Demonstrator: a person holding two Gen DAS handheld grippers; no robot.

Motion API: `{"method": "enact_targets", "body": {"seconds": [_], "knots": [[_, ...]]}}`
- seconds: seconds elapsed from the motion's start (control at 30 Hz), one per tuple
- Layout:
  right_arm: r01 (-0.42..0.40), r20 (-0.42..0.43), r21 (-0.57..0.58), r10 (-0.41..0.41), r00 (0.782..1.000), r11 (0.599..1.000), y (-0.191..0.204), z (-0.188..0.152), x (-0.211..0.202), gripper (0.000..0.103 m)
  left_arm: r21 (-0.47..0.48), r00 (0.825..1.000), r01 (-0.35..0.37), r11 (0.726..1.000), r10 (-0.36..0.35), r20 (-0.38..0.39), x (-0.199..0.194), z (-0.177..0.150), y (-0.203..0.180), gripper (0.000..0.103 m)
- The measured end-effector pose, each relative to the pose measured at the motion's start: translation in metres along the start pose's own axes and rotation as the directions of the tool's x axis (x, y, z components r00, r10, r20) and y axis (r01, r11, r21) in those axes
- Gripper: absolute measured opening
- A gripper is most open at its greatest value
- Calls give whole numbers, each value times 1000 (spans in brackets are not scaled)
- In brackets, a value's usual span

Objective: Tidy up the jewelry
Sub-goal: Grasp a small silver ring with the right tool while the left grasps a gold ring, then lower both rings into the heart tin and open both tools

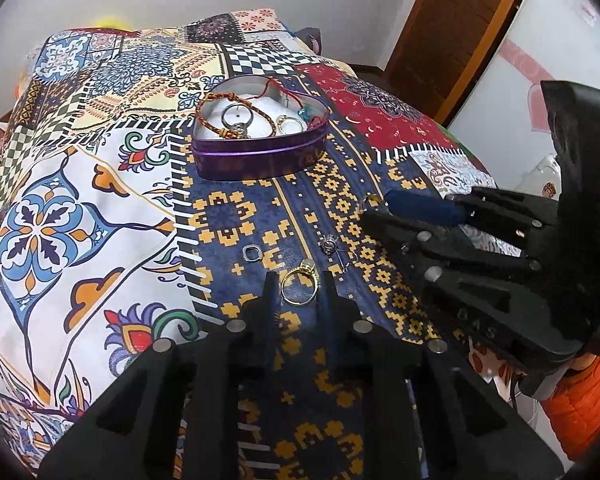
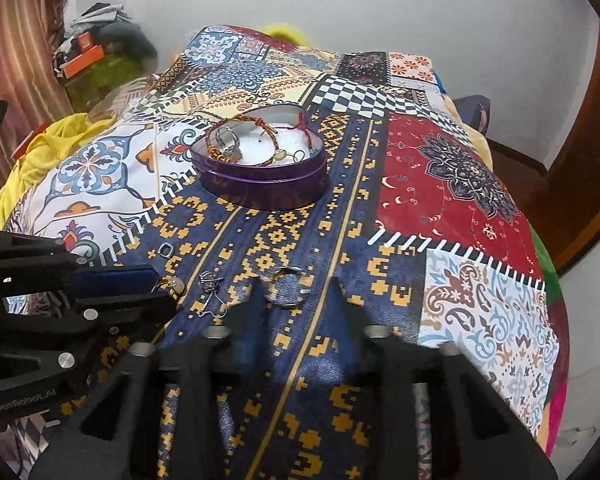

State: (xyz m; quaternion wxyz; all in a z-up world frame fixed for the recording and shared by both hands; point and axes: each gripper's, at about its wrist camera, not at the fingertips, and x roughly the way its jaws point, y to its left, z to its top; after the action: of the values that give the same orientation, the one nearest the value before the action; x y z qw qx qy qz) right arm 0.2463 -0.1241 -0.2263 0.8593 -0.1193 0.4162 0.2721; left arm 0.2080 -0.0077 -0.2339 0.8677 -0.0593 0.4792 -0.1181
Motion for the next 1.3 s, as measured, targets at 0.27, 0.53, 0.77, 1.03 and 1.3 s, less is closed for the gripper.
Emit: {"method": "enact_targets", "body": {"seconds": [0.27,0.53,0.77,1.03,1.3], "knots": [[-22,25,41,21,999,999,-6,2,-9,19,-12,999,-10,1000,10,31,-11,4,4,18],[-21,111,73,13,994,997,-14,18,-39,19,-25,993,-34,999,36,114,-39,24,13,18],[-27,190,73,13,982,997,-11,37,-59,19,-24,977,-52,998,56,206,-64,50,18,18],[-49,253,66,31,967,997,-8,59,-68,19,-12,958,-69,998,70,279,-81,79,21,18],[-67,273,61,48,961,996,-5,74,-60,19,11,952,-86,996,79,295,-72,99,22,18]]}}
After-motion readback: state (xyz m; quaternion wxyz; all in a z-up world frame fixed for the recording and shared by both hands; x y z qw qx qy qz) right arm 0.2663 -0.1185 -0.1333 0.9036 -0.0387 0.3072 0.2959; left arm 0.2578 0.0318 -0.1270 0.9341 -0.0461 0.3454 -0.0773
